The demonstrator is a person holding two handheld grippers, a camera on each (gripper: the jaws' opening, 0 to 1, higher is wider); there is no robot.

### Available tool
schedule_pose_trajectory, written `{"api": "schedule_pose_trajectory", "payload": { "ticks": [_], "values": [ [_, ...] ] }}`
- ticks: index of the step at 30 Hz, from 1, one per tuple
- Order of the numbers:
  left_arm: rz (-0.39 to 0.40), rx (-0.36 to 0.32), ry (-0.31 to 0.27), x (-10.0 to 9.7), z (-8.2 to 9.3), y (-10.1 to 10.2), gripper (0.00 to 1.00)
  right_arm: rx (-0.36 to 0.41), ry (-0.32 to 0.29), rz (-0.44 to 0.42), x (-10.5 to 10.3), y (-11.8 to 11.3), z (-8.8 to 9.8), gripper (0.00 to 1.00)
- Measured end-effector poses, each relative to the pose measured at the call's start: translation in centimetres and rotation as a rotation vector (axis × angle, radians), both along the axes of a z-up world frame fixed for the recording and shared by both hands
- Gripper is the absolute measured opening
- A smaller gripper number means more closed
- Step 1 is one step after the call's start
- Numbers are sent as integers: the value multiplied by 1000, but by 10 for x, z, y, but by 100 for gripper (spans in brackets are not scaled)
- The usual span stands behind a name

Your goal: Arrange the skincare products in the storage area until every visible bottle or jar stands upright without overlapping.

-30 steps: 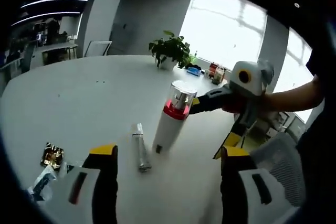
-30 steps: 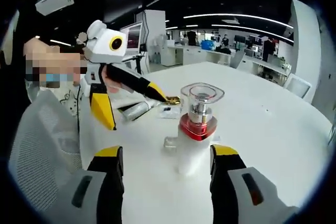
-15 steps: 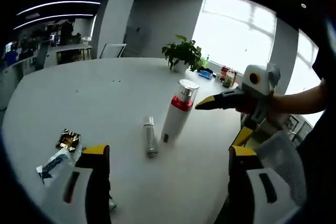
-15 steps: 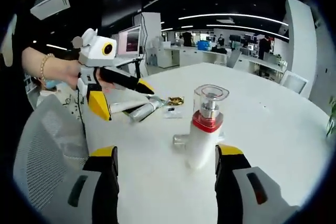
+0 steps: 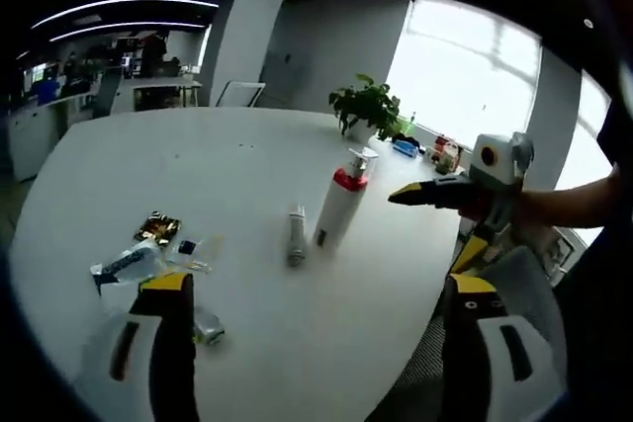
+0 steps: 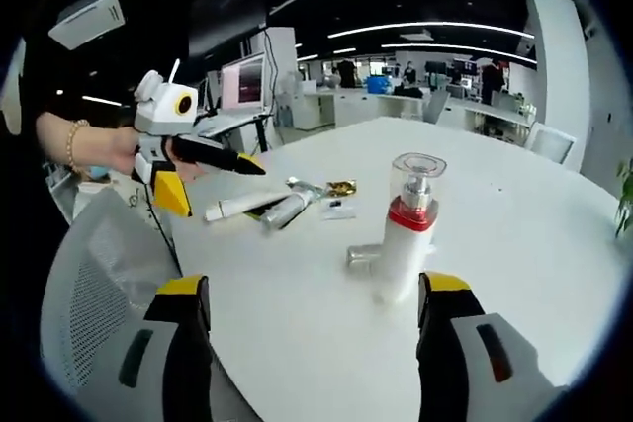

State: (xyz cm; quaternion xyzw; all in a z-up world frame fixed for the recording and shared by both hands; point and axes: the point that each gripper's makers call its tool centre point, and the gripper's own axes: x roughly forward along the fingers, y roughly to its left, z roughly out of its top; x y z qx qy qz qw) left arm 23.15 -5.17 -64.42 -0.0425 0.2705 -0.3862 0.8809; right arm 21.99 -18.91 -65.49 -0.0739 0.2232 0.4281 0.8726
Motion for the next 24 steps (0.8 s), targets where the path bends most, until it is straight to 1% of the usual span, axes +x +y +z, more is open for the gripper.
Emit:
{"api": "schedule_pose_trajectory", "payload": {
  "ticks": [6,10,15,20,22,24],
  "values": [
    [40,4,4,-16,-1,13,99,3,14,-7,-8,3,-1,91],
    [66,1,2,-26,1,23,99,34,32,-15,-15,7,-1,91],
    [91,0,7,-40,2,31,99,35,37,-18,-25,9,-1,92],
    [116,8,19,-49,-2,41,99,60,53,-35,-32,9,-2,92],
    [125,10,22,-51,-3,44,99,49,52,-32,-37,11,-3,92],
    [138,11,24,-53,-2,47,99,42,44,-30,-33,11,-1,92]
  ]
}}
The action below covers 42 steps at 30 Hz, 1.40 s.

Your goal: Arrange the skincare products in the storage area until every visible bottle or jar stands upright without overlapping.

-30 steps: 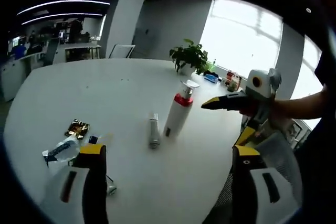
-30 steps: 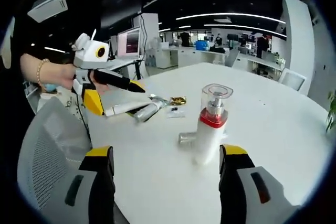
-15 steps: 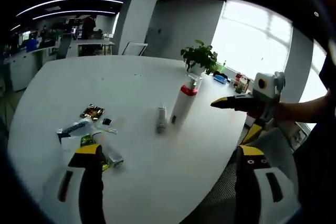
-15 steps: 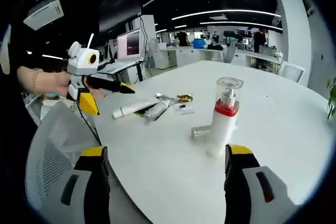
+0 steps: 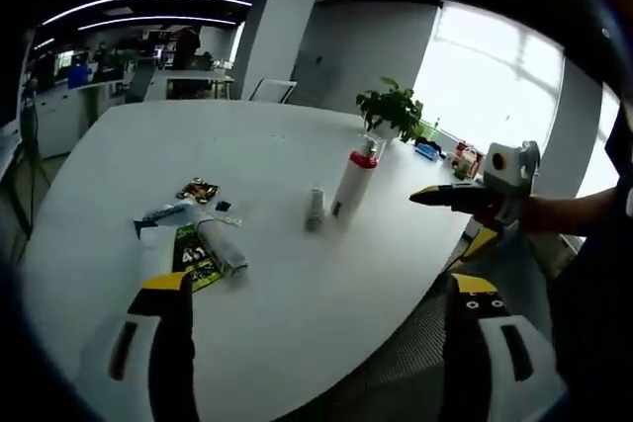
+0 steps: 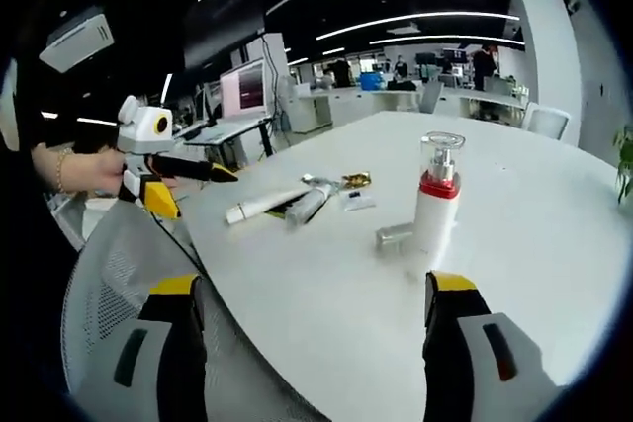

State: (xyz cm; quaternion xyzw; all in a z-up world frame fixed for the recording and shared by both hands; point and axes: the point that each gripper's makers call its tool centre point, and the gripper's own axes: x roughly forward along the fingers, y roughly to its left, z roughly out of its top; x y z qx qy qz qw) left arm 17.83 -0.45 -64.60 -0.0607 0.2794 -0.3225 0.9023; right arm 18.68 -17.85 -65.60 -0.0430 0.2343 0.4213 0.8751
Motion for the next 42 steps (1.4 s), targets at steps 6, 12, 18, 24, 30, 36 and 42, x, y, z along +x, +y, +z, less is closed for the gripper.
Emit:
{"api": "schedule_pose_trajectory", "payload": {
  "ticks": [6,12,18,24,30,36,42],
  "values": [
    [26,9,-2,-3,1,9,99,10,-5,-5,0,0,3,92],
    [36,13,-11,-3,5,10,99,15,-9,-6,-2,1,7,92],
    [34,21,-7,-3,3,10,99,18,-10,-10,-3,0,8,92],
    [26,30,3,-3,1,7,99,12,-10,-2,-4,1,7,91],
    [17,46,6,3,2,2,99,8,-12,-7,-3,0,6,92],
    [-12,68,22,13,2,-8,98,11,-12,-12,-2,-1,5,91],
    [-38,88,34,24,1,-21,98,15,-8,-16,-2,-2,4,91]
  ]
}}
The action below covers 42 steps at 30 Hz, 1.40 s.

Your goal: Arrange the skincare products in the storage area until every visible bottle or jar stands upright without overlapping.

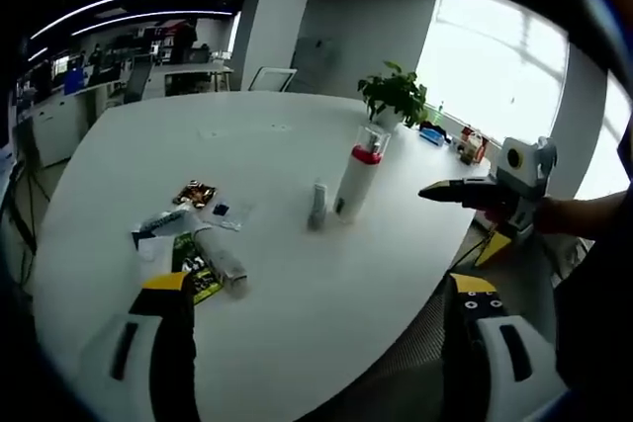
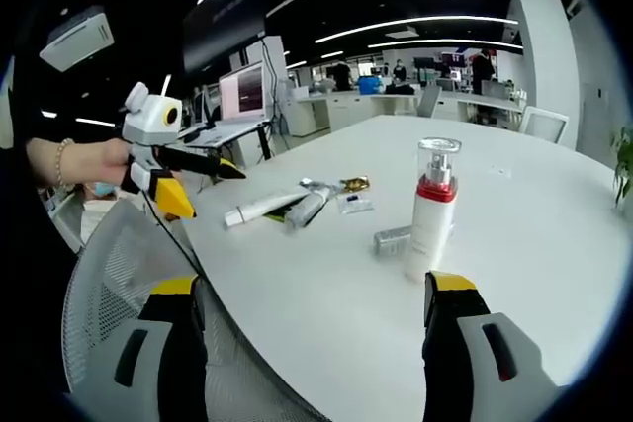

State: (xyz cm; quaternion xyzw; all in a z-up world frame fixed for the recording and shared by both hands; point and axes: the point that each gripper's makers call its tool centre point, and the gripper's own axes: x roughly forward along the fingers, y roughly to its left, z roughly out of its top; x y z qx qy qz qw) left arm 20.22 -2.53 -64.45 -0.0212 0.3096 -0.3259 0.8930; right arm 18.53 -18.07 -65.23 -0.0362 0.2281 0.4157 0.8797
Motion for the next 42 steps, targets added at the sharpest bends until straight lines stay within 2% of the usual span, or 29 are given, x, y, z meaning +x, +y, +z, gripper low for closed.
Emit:
{"api": "schedule_pose_trajectory", "payload": {
  "ticks": [5,8,10,21,29,33,37,42],
  "values": [
    [-25,30,17,10,-5,-7,98,-2,0,1,0,0,-1,91],
    [-17,38,56,14,-7,-12,97,8,5,-4,0,0,0,90],
    [-20,53,58,20,-8,-15,96,15,8,-16,2,-2,1,90],
    [-107,159,103,41,-20,-39,94,6,18,-14,2,-2,-2,90],
    [-162,199,118,60,-28,-51,90,7,24,-33,3,-4,-3,90],
    [-206,213,127,65,-32,-62,85,16,29,-51,6,-7,-2,90],
    [-239,251,164,72,-42,-66,76,14,31,-62,8,-9,-4,90],
    [-264,266,196,81,-53,-78,72,8,34,-76,9,-10,-4,90]
  ]
}}
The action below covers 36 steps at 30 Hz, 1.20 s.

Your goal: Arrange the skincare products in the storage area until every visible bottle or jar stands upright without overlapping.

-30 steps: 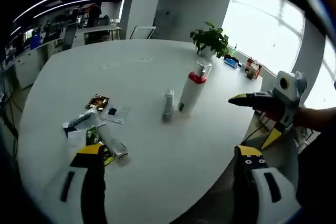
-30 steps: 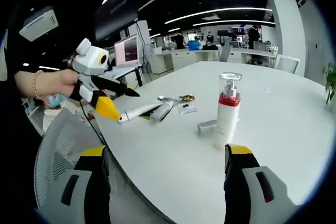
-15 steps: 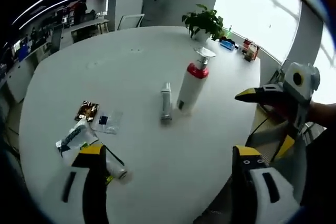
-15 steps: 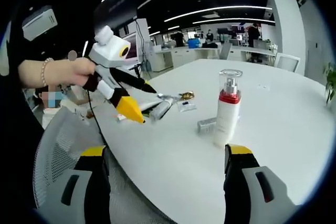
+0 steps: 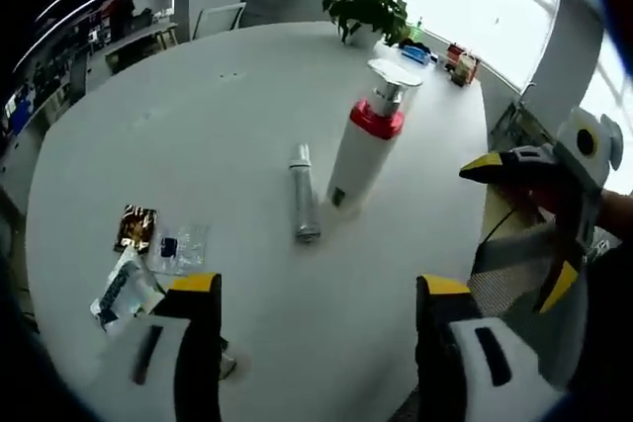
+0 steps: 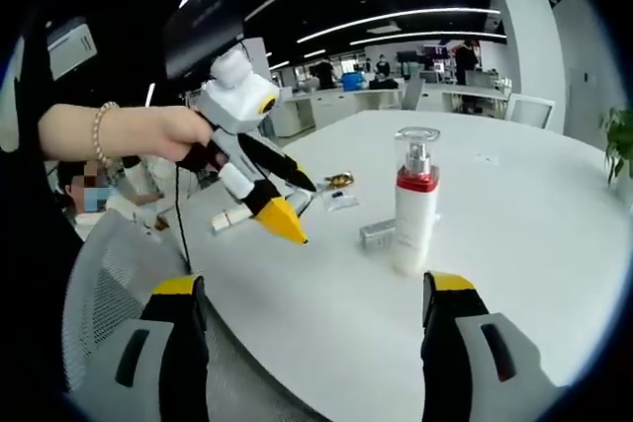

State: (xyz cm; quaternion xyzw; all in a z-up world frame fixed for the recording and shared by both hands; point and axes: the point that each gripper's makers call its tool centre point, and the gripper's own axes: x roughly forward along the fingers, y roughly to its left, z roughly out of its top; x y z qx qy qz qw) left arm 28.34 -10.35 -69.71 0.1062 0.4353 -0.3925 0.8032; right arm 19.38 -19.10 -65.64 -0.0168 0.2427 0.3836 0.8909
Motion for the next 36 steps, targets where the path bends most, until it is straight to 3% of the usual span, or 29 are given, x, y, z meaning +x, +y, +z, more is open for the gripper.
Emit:
{"api": "schedule_pose_trajectory", "payload": {
  "ticks": [6,9,13,19,27,31,32,36],
  "values": [
    [-37,69,33,15,-18,-7,60,-1,4,-26,2,-4,-1,90],
    [-55,72,27,30,-26,-12,58,4,9,-37,3,-5,-1,90],
    [-64,79,46,29,-28,-18,52,5,16,-48,4,-6,-2,90],
    [-78,101,71,43,-42,-24,51,13,27,-58,5,-4,-5,90],
    [-88,113,68,48,-43,-39,47,-20,38,-35,1,1,-10,90],
    [-99,119,65,67,-46,-44,46,-6,45,-57,3,-2,-9,90],
    [-103,120,64,60,-47,-45,46,-3,48,-62,3,-3,-9,90],
    [-110,131,51,67,-48,-48,46,-5,53,-68,4,-4,-11,90]
  ]
}}
